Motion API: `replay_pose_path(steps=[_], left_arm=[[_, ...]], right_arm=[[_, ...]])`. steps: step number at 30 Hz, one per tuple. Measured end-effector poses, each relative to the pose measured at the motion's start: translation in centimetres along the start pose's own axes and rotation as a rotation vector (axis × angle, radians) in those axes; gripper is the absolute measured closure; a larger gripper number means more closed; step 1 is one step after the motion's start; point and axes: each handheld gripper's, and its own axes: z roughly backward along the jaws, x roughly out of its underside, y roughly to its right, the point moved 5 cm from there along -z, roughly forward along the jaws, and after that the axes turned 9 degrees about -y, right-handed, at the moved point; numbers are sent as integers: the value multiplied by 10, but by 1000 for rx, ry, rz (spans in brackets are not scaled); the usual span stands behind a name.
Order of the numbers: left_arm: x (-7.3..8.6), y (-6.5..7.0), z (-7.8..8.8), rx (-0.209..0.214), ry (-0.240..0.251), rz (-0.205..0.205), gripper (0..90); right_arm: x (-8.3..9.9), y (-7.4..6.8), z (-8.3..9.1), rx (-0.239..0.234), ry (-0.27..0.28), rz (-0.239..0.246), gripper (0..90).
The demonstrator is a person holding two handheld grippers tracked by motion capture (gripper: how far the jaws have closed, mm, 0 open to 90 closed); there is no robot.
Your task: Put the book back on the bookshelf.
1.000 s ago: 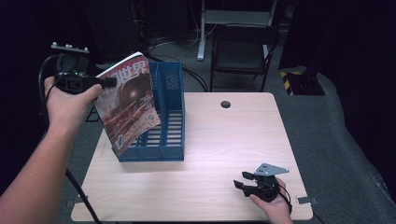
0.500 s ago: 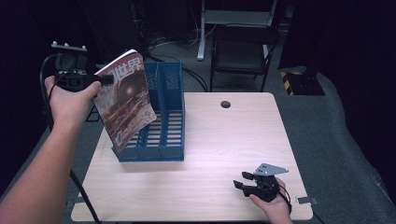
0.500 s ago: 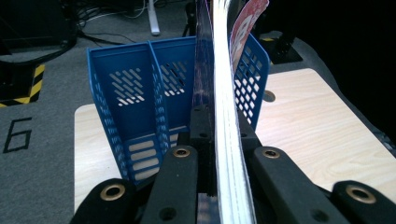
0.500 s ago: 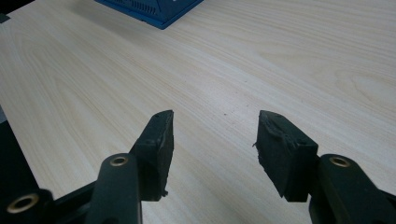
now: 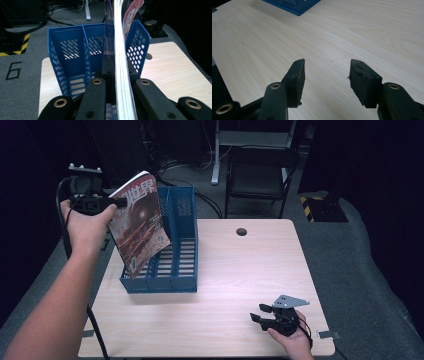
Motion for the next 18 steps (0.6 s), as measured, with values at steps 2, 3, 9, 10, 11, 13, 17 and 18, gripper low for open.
replay_pose_path(steps=[2, 3, 9, 10, 11, 13, 17, 18], left_arm=[[-1, -1, -1, -5, 1, 4, 840], [-1, -1, -2, -9, 2, 7, 839], [-3, -2, -4, -30, 12, 26, 840], [-3, -2, -4, -33, 14, 26, 839], [-4, -2, -4, -37, 17, 26, 839], [-5, -1, -5, -37, 27, 33, 839], [-7, -1, -8, -36, 34, 44, 839], [-8, -1, -9, -39, 39, 46, 839]], right_arm=[[0, 0, 0, 2, 5, -2, 462], [0, 0, 0, 2, 5, -2, 462], [-1, 1, 0, 1, 6, 8, 462], [0, 1, 0, 1, 3, 7, 462], [0, 0, 0, 1, 5, -4, 462], [0, 0, 0, -2, 2, -5, 462], [0, 0, 0, 0, 3, 1, 463], [-1, 1, 0, 0, 4, 12, 462]])
